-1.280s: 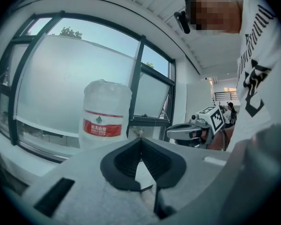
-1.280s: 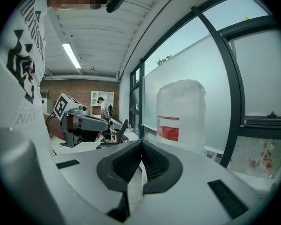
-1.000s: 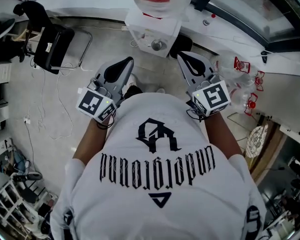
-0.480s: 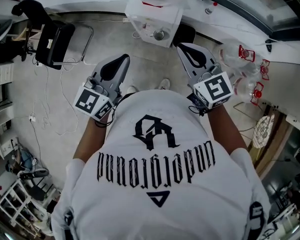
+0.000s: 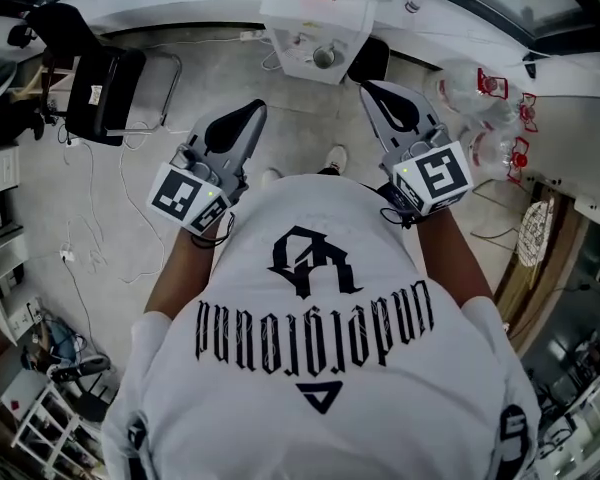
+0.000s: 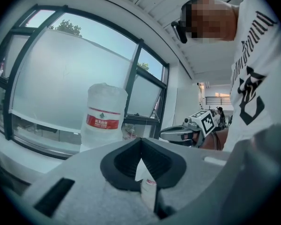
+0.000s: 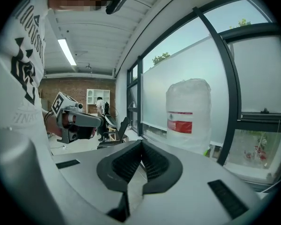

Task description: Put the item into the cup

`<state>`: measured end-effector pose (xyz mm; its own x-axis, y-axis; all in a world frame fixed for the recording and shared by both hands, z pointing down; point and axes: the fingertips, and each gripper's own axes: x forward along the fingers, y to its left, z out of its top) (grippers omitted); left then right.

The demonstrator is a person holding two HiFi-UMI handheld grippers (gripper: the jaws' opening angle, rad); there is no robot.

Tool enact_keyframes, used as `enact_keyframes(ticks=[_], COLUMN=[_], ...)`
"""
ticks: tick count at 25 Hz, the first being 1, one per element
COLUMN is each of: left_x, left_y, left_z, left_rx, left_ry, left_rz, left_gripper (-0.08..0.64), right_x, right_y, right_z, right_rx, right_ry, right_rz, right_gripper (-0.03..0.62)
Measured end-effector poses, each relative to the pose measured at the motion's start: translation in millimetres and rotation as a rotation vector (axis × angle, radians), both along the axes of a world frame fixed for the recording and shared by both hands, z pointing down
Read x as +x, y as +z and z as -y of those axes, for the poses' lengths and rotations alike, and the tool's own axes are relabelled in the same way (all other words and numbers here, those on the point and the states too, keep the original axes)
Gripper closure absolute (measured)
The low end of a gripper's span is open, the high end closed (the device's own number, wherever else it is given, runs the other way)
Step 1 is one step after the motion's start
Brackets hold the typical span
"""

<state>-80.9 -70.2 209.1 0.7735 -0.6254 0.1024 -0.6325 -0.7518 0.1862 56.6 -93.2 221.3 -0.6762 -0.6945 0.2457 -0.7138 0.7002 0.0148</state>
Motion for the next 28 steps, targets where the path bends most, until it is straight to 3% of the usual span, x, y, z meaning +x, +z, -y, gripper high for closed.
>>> enact_keyframes(ticks=[8, 14, 22, 28], left_x=[-70, -98, -99, -66], left_y=[3, 12, 11, 4], left_z=[-36, -65, -92, -108], left_rx=[-0.003, -0.009, -0.003, 0.016], left_ry=[0.053, 0.111, 0.142, 0.109], left_rz=[-0.021, -0.026, -0.024, -0.009], left_gripper=[0.548, 0.548, 0.548, 0.548], right_x=[-59, -90, -96, -66], right_y=[-11, -9, -10, -6], right_z=[-44, -87, -129, -153], right_rx=[0.02, 0.006, 0.011, 0.018], right_ry=[0.065, 0.1, 0.105, 0.069], right_rz=[-0.009, -0.028, -0.028, -0.027], right_gripper=[0.578, 0.578, 0.578, 0.578])
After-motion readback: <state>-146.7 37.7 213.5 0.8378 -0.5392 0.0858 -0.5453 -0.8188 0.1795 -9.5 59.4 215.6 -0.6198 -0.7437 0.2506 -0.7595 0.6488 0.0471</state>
